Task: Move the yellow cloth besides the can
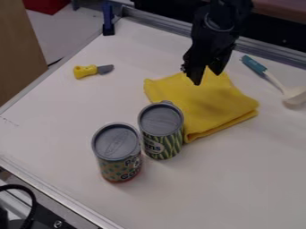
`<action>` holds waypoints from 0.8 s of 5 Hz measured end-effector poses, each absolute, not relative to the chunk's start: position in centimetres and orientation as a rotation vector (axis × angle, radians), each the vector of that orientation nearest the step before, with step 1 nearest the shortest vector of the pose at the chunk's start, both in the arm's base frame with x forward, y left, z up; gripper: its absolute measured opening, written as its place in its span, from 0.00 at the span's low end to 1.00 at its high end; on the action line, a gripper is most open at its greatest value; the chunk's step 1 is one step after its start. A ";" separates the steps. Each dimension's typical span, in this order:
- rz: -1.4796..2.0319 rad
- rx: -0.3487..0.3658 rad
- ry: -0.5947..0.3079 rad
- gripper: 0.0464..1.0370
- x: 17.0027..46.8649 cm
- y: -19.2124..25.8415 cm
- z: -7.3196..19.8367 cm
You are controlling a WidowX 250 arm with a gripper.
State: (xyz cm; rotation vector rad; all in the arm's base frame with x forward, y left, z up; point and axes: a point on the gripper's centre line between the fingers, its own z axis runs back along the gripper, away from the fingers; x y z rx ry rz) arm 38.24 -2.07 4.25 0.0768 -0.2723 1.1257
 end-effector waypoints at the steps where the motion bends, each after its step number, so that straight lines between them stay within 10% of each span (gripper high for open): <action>1: 1.020 0.052 -0.236 0.97 37.3 -4.3 5.3; 4: 0.331 0.075 -0.107 0.96 30.7 -12.7 4.5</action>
